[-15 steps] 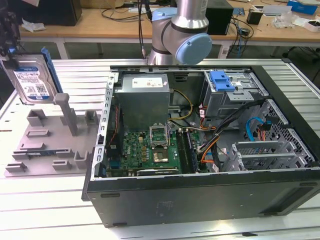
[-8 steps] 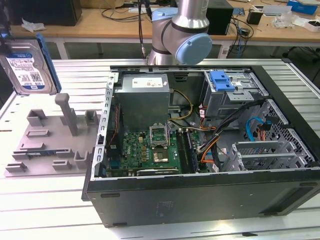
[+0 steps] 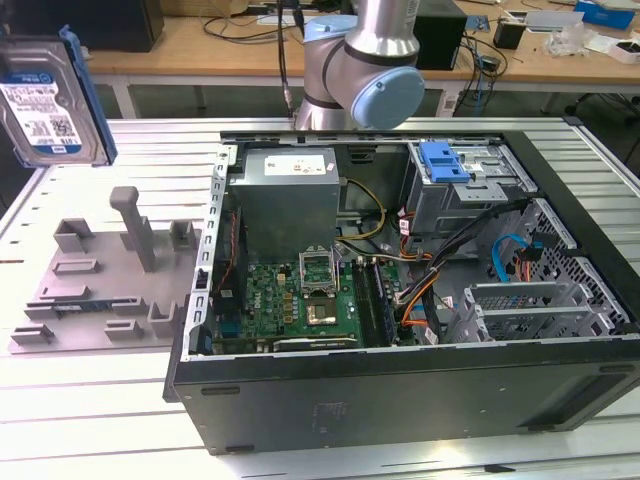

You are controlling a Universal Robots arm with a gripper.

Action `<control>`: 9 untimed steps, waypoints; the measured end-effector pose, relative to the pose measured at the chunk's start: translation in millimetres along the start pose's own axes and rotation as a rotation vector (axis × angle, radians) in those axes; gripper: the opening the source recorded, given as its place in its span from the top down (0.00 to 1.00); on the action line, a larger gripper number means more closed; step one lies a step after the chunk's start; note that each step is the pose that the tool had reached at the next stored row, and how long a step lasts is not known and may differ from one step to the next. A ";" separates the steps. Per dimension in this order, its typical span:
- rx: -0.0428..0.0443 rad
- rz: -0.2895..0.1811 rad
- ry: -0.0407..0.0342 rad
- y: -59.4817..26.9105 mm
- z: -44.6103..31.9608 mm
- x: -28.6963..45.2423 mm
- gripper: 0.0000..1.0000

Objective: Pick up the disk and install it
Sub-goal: 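Pick up the disk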

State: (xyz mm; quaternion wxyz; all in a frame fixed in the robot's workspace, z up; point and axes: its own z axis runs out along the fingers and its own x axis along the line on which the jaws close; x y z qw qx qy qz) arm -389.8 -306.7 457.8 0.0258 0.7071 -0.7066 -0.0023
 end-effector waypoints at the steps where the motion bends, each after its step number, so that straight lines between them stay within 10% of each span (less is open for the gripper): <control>1: -0.0001 0.000 0.0000 -0.5 -3.7 0.1 0.64; 9: 0.0000 0.000 0.0000 -5.0 -31.8 1.0 0.64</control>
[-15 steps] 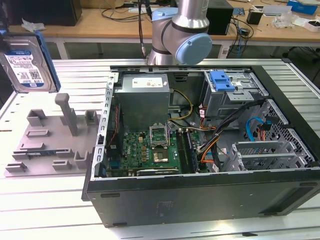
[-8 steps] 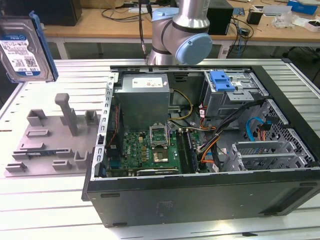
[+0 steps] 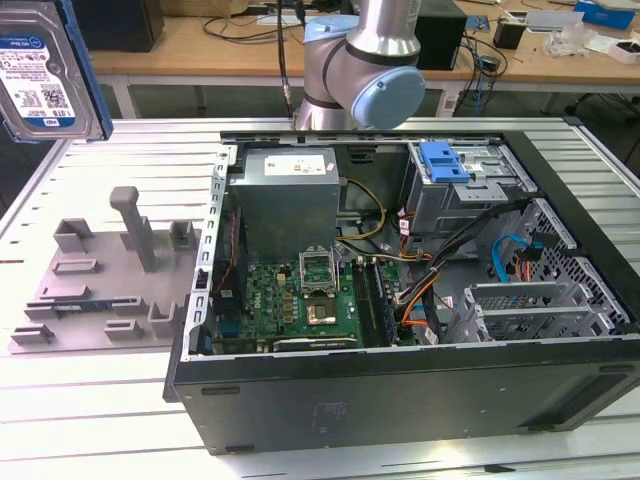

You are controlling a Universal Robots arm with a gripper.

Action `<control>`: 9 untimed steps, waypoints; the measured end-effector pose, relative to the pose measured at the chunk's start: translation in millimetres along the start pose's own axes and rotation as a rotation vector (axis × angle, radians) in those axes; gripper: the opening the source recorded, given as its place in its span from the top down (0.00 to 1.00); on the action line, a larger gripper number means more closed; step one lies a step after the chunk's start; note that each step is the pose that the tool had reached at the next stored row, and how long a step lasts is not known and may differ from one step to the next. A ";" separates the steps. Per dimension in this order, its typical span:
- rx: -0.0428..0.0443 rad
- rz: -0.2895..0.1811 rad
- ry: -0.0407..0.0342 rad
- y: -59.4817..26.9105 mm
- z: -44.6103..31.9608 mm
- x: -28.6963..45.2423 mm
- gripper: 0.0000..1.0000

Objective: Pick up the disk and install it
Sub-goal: 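Pick up the disk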

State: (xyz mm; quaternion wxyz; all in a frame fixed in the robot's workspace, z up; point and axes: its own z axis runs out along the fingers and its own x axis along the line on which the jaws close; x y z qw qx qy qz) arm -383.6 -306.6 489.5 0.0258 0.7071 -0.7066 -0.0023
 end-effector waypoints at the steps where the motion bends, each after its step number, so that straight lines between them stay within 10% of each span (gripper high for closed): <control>1: 0.0002 0.000 -0.0001 -0.2 -0.5 0.0 0.64; 9: -0.0001 0.000 0.0000 -0.7 -1.1 0.4 0.64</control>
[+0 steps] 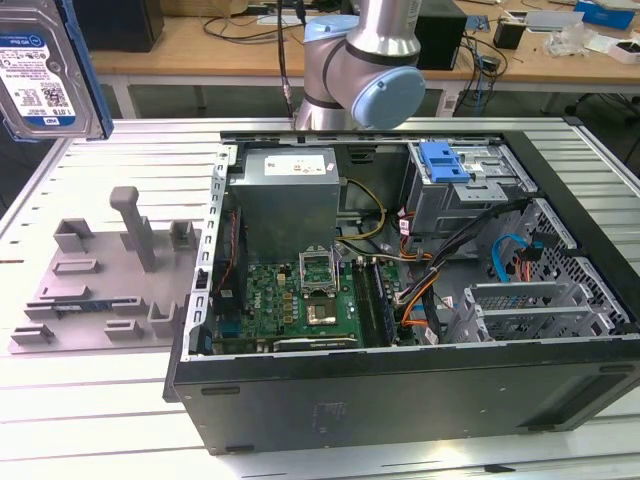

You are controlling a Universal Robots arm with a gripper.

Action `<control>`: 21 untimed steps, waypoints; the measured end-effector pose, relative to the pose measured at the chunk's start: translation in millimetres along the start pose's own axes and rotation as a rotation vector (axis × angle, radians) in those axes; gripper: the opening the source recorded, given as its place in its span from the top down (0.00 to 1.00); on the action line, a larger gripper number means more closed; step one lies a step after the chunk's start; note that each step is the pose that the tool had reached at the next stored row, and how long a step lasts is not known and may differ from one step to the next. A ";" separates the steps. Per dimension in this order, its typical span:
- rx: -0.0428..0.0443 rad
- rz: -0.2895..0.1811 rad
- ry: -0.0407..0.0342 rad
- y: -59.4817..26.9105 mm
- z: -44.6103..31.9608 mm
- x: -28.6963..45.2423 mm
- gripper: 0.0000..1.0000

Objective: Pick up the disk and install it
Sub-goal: 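Pick up the disk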

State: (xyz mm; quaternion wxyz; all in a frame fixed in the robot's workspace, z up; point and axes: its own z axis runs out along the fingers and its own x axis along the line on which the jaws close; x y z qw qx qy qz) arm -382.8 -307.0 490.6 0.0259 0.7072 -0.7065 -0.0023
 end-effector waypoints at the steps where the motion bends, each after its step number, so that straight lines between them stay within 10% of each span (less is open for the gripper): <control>1: -0.0002 0.000 0.0000 -0.7 -0.2 0.4 0.64; 21: -0.0036 0.000 -0.0001 -89.2 -5.3 22.8 0.64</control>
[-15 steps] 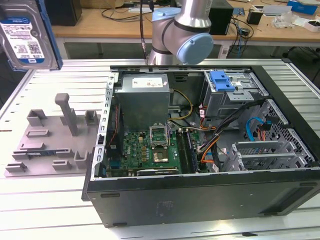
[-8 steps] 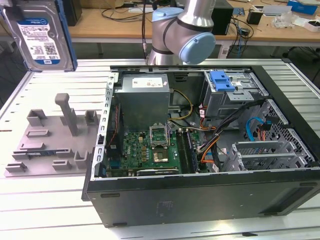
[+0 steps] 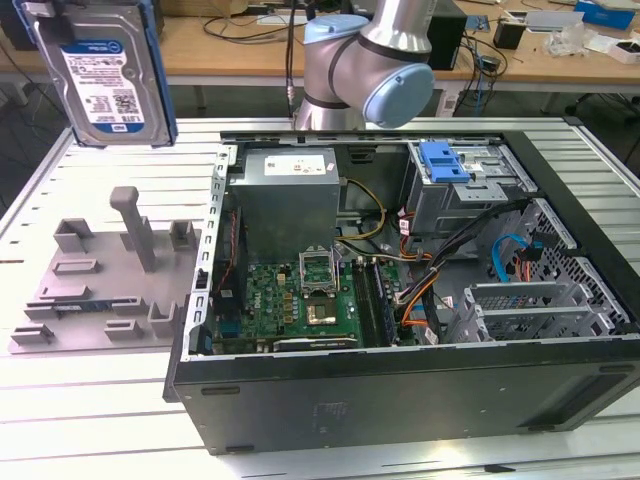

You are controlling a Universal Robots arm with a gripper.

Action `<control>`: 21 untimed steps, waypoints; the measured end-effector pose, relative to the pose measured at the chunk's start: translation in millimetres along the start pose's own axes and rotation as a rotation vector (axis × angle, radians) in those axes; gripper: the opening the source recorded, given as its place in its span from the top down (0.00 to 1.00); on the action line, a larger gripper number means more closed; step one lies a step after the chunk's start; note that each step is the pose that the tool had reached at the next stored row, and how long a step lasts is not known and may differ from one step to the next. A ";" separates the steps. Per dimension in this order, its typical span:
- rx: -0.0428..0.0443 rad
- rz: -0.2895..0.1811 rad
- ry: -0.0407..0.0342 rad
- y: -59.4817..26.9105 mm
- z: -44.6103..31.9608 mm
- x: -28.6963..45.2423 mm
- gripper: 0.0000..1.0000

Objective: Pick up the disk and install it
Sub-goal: 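Pick up the disk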

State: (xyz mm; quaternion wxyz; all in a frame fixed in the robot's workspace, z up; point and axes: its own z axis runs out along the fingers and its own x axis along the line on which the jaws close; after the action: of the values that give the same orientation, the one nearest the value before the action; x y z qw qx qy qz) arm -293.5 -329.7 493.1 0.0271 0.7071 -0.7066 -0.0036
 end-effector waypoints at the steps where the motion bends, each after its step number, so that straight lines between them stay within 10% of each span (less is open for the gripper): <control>1: -0.0003 0.000 0.0000 -3.3 -0.2 1.6 0.64; 21: -0.0076 0.000 0.0001 -81.3 -2.3 53.0 0.64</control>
State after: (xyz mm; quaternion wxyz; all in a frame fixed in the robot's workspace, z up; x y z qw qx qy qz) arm -212.0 -382.5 493.6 0.0298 0.7071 -0.7065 -0.0063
